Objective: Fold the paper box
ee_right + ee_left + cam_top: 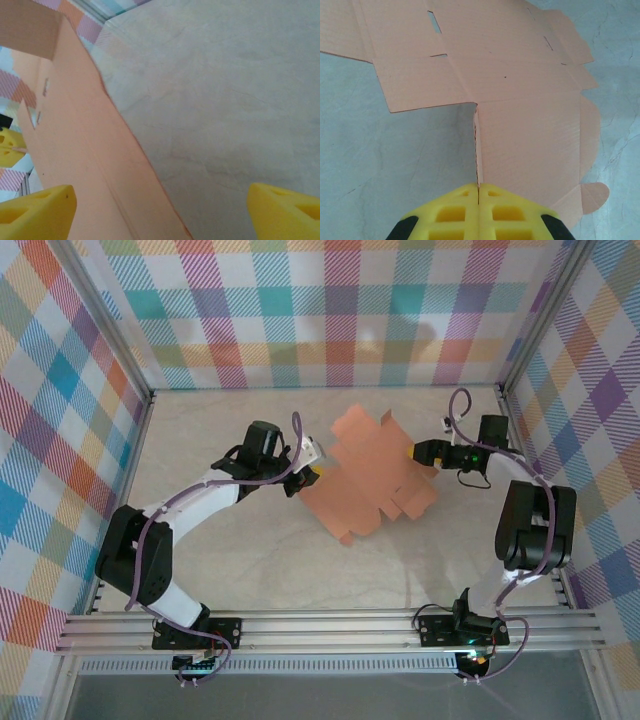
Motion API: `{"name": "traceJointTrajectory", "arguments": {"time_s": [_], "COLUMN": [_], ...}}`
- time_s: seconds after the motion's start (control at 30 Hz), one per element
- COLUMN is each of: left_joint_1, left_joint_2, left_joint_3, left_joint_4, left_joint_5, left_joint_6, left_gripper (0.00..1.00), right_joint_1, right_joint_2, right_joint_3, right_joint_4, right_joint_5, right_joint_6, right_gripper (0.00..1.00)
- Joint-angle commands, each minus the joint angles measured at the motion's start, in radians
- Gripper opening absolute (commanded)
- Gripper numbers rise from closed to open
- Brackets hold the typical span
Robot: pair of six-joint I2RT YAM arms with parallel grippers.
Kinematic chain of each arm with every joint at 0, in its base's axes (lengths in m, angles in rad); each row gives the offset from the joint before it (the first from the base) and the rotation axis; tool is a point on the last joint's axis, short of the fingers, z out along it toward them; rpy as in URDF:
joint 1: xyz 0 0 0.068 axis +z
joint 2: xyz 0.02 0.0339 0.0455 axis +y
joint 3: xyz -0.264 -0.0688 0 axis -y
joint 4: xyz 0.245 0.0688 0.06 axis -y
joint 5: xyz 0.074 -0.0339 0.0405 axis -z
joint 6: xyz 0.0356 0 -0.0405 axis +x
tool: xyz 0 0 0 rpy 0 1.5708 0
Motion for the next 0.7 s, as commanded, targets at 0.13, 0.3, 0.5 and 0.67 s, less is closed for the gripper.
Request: {"name": "traceJointTrajectory", "arguments": {"time_s": [0.13,0.3,0.5,0.67], "left_joint_1": [0.019,0.028,0.033,0.037], "left_joint_2": [-0.027,-0.011,-0.003,0.01], "left_joint_3": [-0.014,0.003,0.008,0.028], "left_joint_4": [-0.009,-0.025,-0.023,-0.044], "left_joint_5": [0.044,0.069,0.09,0.096], "left_joint_6": [0.02,0.015,0.009,0.004], "left_gripper": [0.0,0.0,0.0,0.0], "right_joint_1": [0.009,0.013,0.029,0.037], "right_joint_2": [0.028,0.034,0.036,-0.037], "right_joint_3": [0.069,0.081,0.086,0.019], "right_joint_4": [-0.141,-0.184,-0.215,-0.114], "right_joint_5": [-0.281,-0.28,-0.222,-0.1], "right_joint_6": [-0.148,-0.19,-0.238,-0.247], "right_gripper": [0.55,0.29,0.18,0.04]}}
